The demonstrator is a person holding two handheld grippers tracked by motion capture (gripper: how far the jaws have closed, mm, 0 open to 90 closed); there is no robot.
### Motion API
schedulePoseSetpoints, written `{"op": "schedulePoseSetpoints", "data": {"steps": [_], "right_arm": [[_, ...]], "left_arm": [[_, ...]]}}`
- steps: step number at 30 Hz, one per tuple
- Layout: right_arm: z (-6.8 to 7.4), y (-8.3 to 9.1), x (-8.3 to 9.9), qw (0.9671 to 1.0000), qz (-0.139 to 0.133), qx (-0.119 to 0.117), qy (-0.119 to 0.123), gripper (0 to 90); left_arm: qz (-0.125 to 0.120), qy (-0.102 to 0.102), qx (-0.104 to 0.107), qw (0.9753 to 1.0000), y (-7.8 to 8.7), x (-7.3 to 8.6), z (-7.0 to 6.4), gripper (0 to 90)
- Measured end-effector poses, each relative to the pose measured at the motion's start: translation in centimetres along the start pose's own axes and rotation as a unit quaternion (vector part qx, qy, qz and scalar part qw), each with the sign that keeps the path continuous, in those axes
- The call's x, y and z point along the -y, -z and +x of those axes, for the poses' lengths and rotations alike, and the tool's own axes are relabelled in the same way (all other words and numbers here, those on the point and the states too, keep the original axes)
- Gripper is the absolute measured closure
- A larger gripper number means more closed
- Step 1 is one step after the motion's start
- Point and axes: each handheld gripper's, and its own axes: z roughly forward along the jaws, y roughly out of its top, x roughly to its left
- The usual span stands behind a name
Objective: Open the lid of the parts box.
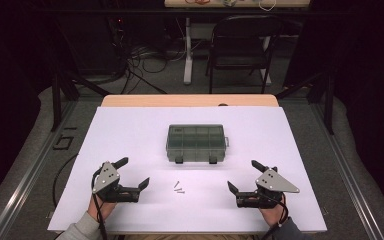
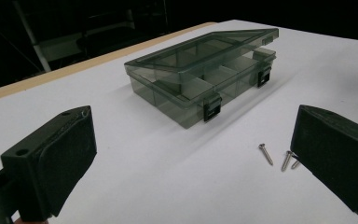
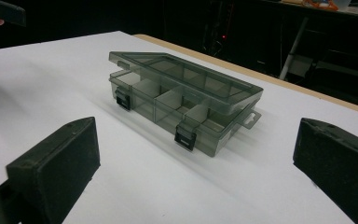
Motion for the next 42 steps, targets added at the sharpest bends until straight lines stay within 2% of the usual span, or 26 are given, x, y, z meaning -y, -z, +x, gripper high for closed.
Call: {"op": "schedulePoseSetpoints", "data": {"steps": [7, 18, 27, 30, 31, 36, 37, 42], "right_arm": [[-0.2, -0.5, -0.1, 1.0, 0.003, -0.004, -0.003, 0.0], [-0.4, -1.9, -0.2, 0.9997, 0.014, -0.019, -0.005, 0.0], [-0.5, -3.5, -0.2, 0.9991, 0.028, -0.033, 0.004, 0.0], [-0.8, -4.4, -0.3, 0.999, 0.031, -0.031, 0.008, 0.0], [-0.8, -4.6, -0.3, 0.9989, 0.033, -0.031, 0.008, 0.0], [-1.2, -5.5, -0.4, 0.9987, 0.038, -0.033, 0.007, 0.0], [-1.3, -5.7, -0.5, 0.9987, 0.04, -0.032, 0.007, 0.0], [-1.5, -6.3, -0.5, 0.9982, 0.048, -0.037, 0.005, 0.0]], "left_arm": [[0.002, 0.002, 0.001, 1.0, -0.7, -0.1, 0.1, 0.1], [0.017, -0.001, 0.013, 0.9998, -2.9, -0.3, 0.4, 0.1], [0.016, 0.001, 0.022, 0.9996, -4.0, -0.6, 0.5, 0.1], [0.024, 0.001, 0.03, 0.9993, -4.4, -0.7, 0.7, 0.1], [0.019, 0.002, 0.022, 0.9996, -4.6, -0.6, 0.7, 0.1], [0.027, 0.004, 0.034, 0.999, -5.1, -0.7, 1.1, 0.1], [0.023, 0.004, 0.031, 0.9992, -5.3, -0.7, 1.1, 0.1], [0.032, 0.004, 0.034, 0.9989, -5.9, -0.9, 1.1, 0.1]]}}
